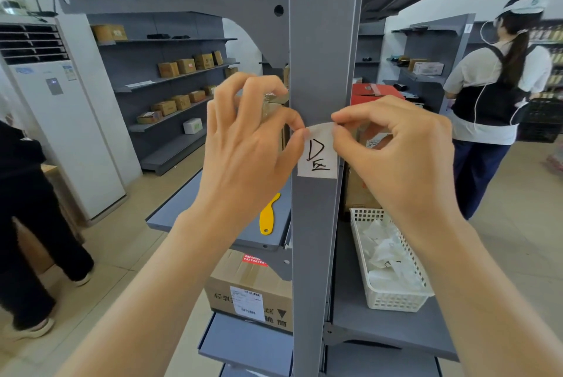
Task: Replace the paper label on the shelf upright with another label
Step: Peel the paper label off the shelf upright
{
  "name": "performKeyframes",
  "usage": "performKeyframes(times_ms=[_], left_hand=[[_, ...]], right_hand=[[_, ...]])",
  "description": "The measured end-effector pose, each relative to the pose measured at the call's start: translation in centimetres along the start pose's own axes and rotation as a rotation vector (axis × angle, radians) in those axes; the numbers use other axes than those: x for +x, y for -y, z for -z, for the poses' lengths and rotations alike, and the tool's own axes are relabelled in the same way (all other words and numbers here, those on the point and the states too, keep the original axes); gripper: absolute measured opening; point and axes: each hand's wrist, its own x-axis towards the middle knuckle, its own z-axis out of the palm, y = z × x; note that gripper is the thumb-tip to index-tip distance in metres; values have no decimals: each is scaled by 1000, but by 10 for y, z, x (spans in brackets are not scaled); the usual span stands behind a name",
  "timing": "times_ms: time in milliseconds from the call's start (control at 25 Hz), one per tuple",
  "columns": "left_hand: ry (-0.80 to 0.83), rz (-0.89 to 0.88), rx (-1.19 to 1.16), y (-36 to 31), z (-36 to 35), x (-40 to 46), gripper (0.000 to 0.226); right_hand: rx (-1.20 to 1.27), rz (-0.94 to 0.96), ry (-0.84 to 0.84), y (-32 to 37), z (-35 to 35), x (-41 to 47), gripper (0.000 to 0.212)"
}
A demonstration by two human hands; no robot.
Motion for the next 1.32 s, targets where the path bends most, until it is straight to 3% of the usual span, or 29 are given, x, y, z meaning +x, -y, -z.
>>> performKeyframes(times_ms=[400, 600, 880, 960, 1160, 1320], left_hand=[[235, 74, -487, 10, 1, -18, 16], [190, 311, -893, 11, 18, -12, 15], [137, 392, -904, 12, 34, -8, 23], [134, 452, -928, 12, 36, -9, 27], [236, 603, -1016, 1, 39, -8, 35], [282, 542, -1027, -6, 38, -7, 31]], right_hand=[[93, 19, 311, 0, 15, 1, 18], [209, -26, 445, 10, 14, -4, 12], [496, -221, 339, 23, -10, -7, 19], [463, -155, 330, 26, -18, -11, 13], [394, -114, 241, 20, -19, -20, 30], [339, -132, 275, 11, -1, -22, 33]])
